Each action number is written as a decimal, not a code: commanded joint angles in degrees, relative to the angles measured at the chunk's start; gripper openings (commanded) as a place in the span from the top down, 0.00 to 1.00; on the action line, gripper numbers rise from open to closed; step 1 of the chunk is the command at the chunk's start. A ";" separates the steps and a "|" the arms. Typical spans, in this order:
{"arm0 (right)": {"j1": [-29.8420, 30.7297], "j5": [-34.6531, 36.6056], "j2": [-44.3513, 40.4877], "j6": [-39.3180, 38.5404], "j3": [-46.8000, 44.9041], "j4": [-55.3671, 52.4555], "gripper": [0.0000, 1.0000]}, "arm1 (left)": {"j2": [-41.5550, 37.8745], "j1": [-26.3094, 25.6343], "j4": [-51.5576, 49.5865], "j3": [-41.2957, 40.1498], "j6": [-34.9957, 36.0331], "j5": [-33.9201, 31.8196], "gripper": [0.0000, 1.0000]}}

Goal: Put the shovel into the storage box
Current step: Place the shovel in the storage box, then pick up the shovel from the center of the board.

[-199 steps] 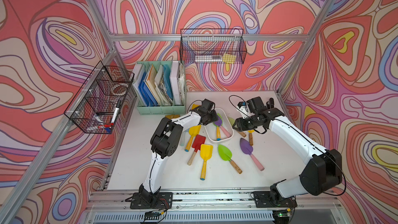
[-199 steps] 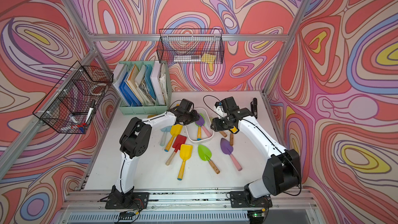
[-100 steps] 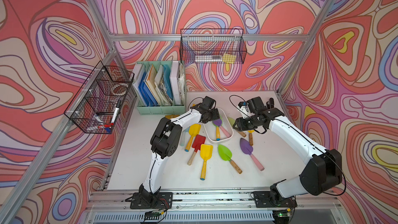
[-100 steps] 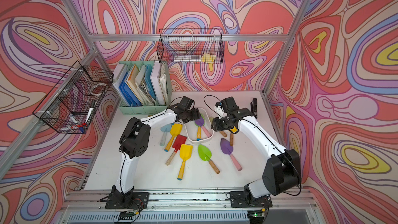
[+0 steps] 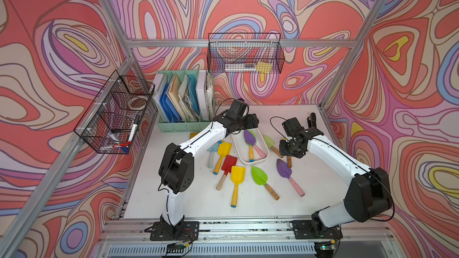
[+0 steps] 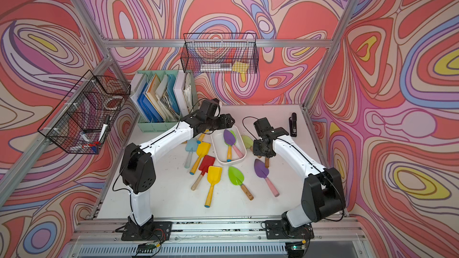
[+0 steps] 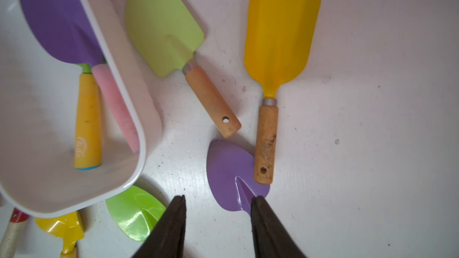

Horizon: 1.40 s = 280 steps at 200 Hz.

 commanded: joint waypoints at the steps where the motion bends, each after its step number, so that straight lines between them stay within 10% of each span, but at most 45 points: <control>1: -1.42 4.00 -0.21 4.53 -3.05 0.04 0.56 | -2.75 -0.35 2.18 -2.44 1.94 4.78 0.19; 185: -9.16 -1.48 12.16 -0.40 -6.34 12.05 0.57 | -7.38 -1.12 4.88 -11.66 2.05 6.61 0.19; 280: -9.34 -2.55 11.83 -1.05 -5.21 12.35 0.99 | -6.69 -1.55 4.09 -10.30 2.13 6.42 0.19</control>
